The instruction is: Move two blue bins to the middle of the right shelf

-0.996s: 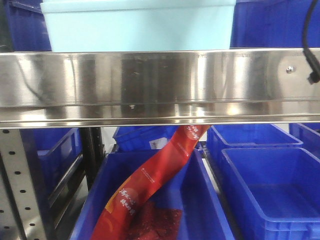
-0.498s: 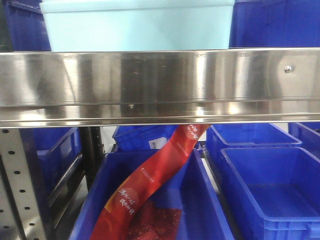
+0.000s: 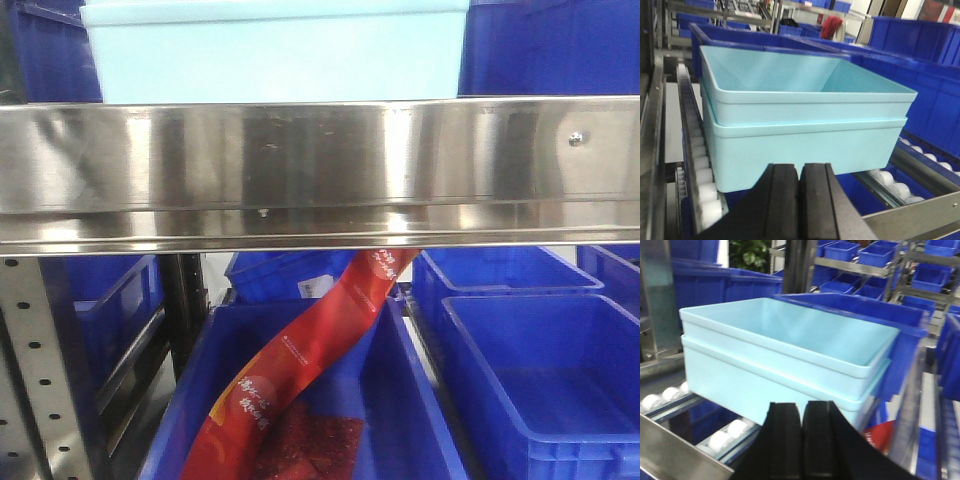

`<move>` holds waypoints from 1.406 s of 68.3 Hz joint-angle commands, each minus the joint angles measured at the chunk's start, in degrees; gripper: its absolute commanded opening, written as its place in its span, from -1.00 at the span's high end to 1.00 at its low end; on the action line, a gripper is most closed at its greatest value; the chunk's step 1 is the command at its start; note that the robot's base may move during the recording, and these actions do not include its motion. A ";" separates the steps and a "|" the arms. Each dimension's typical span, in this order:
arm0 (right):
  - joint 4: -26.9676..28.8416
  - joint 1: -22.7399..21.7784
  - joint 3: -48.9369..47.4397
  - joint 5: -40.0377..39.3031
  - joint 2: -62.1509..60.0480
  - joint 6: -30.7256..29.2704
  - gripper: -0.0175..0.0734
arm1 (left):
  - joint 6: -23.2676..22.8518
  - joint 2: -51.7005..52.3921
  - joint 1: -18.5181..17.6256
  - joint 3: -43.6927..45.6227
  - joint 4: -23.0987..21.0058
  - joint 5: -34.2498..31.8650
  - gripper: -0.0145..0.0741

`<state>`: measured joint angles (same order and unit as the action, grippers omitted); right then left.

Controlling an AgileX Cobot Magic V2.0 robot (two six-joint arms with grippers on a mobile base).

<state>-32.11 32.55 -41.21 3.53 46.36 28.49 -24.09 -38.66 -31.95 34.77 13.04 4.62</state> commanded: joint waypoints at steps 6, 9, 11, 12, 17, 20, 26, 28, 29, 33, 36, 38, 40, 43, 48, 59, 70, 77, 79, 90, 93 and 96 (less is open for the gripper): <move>-0.14 -0.01 0.20 -1.41 -6.54 -0.17 0.98 | 0.12 6.84 -0.37 -0.20 0.32 1.24 0.92; -0.14 -0.01 0.20 -2.51 -7.82 -0.17 0.98 | 0.12 7.88 -0.37 -0.20 0.32 1.24 0.92; -0.14 -0.01 0.20 -3.53 -8.81 -0.17 0.98 | 0.12 8.65 -0.37 -0.20 0.32 1.11 0.92; -0.14 -0.01 0.20 -3.53 -9.18 -0.17 0.98 | 0.12 9.07 -0.37 -0.20 0.32 1.11 0.92; -0.14 -0.01 0.20 -5.22 -11.34 -0.17 0.98 | 0.12 10.21 -0.37 -0.20 0.32 1.03 0.92; -0.14 -0.01 0.20 -5.91 -12.18 -0.17 0.98 | 0.12 10.58 -0.37 -0.20 0.32 1.03 0.92; -0.14 -0.01 0.20 -7.48 -12.93 -0.17 0.98 | 0.12 10.58 -0.37 -0.20 0.32 1.03 0.92; -0.14 -0.01 0.20 -8.07 -13.02 -0.17 0.98 | 0.12 10.59 -0.37 -0.20 0.32 0.89 0.92; -0.14 -0.01 0.20 -8.37 -13.02 -0.17 0.98 | 0.12 10.59 -0.37 -0.20 0.32 0.89 0.92; -0.14 -0.01 0.20 -8.78 -13.02 -0.17 0.98 | 0.12 10.59 -0.37 -0.20 0.32 0.89 0.92; -0.14 -0.01 0.20 -8.78 -13.02 -0.17 0.98 | 0.12 10.59 -0.37 -0.20 0.32 0.89 0.92; -0.14 -0.01 0.20 -8.78 -13.02 -0.17 0.98 | 0.12 10.59 -0.37 -0.20 0.32 0.89 0.92; -0.14 -0.01 0.20 -8.78 -13.02 -0.17 0.98 | 0.12 10.59 -0.37 -0.20 0.32 0.89 0.92; -0.14 -0.01 0.20 -8.78 -13.02 -0.17 0.98 | 0.12 10.59 -0.37 -0.20 0.32 0.89 0.92; -0.14 -0.01 0.20 -7.89 -13.02 -0.17 0.98 | 0.12 10.59 -0.37 -0.20 0.32 0.89 0.92; 8.43 -3.35 3.15 -2.08 -16.20 -8.52 0.98 | 0.12 10.59 -0.37 -0.20 0.32 0.89 0.92; 30.75 -16.26 13.13 -5.64 -21.65 -31.51 0.98 | 0.12 10.59 -0.37 -0.20 0.32 0.89 0.92; 32.11 -24.18 20.33 -7.00 -25.65 -32.02 0.98 | 0.12 10.59 -0.37 -0.20 0.32 0.89 0.92; 32.11 -25.99 22.68 -7.00 -27.31 -32.02 0.98 | 0.12 10.59 -0.37 -0.20 0.32 0.89 0.92; 32.11 -27.79 32.16 -7.00 -35.32 -32.02 0.98 | 0.12 10.59 -0.37 -0.20 0.32 0.89 0.92; 32.11 -27.79 34.55 -7.00 -37.65 -32.02 0.98 | 0.12 10.59 -0.37 -0.20 0.32 0.89 0.92; 32.11 -27.79 36.79 -7.00 -39.82 -32.02 0.98 | 0.12 10.59 -0.37 -0.20 0.32 0.89 0.92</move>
<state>-0.45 5.09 -7.55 -1.84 9.79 -3.08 -24.00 -28.37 -31.95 34.66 13.04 6.40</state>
